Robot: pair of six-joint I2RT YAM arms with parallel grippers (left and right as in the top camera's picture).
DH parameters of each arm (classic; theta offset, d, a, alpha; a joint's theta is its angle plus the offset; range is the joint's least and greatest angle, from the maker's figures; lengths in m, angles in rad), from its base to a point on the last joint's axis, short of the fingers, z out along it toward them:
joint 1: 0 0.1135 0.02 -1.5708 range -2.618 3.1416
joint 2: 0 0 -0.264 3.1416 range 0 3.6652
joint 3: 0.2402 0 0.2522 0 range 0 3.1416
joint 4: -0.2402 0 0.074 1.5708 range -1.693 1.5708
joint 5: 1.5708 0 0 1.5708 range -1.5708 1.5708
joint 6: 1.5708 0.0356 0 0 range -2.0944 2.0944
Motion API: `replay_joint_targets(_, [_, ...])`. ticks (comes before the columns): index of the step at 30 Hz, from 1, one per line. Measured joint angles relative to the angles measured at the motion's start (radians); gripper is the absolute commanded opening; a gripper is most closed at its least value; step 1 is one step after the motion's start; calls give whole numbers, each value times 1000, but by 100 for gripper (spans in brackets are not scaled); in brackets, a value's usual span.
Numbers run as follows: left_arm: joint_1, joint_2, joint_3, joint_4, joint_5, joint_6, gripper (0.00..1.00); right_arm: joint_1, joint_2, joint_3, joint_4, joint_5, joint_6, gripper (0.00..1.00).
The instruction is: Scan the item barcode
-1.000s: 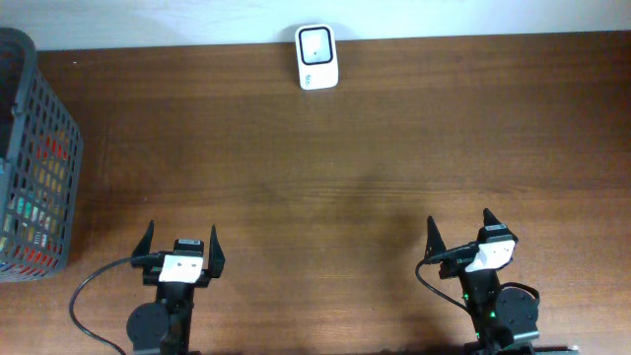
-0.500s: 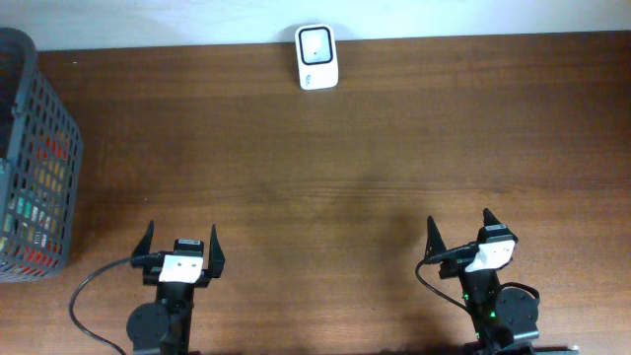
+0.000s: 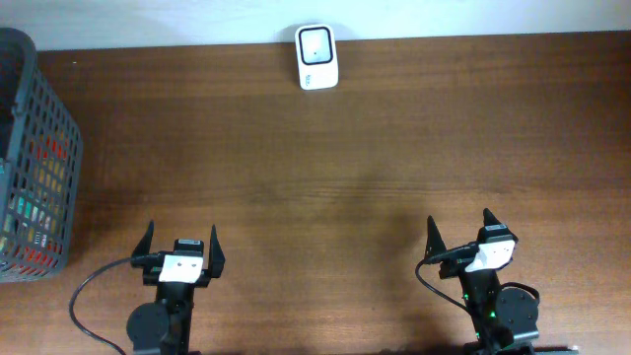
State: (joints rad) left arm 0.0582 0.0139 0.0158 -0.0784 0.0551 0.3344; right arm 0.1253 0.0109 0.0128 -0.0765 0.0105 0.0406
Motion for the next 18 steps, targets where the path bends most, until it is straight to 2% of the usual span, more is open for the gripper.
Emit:
replay_joint_targets(10, [0, 0, 0, 9, 0, 0, 99, 0, 0, 0, 0, 0, 0, 99])
replay_joint_targets(15, [0, 3, -3, 134, 0, -33, 99, 0, 0, 0, 0, 0, 0, 99])
replay_joint_targets(18, [0, 95, 92, 132, 0, -46, 99, 0, 1, 0, 0, 0, 0, 99])
